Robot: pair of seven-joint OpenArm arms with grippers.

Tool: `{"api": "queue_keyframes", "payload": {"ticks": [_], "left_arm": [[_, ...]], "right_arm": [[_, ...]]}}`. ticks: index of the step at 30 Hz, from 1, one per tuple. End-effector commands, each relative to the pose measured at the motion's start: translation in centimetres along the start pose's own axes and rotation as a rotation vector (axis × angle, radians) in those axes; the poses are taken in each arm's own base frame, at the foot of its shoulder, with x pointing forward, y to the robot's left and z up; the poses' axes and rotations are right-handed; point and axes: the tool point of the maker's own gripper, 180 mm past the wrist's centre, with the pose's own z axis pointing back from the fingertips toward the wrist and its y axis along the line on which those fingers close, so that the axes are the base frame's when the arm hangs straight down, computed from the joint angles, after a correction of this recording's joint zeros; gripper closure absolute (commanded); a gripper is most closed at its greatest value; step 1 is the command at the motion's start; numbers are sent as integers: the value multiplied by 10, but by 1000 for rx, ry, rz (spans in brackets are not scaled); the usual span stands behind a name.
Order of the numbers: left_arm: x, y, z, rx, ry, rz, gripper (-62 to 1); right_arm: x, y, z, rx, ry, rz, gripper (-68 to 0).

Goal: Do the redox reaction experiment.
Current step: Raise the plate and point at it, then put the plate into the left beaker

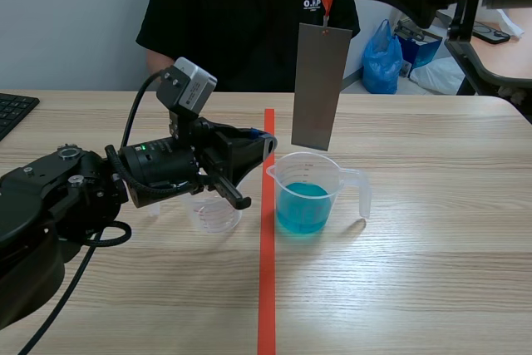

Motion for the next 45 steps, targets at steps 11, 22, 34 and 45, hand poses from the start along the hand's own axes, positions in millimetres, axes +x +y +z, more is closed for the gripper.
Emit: {"api": "queue_keyframes", "payload": {"ticks": [11, 22, 34, 45], "left_arm": [[18, 0, -5, 1, -51, -15, -27], [15, 5, -1, 13, -36, -26, -27], [-17, 40, 74, 116, 72, -22, -27], [-42, 55, 213, 294, 244, -105, -27]], "right_arm": [[17, -2, 4, 0, -42, 28, -17], [17, -2, 4, 0, -42, 28, -17], [17, -2, 4, 0, -42, 28, -17], [17, -2, 4, 0, -43, 28, -17]]}}
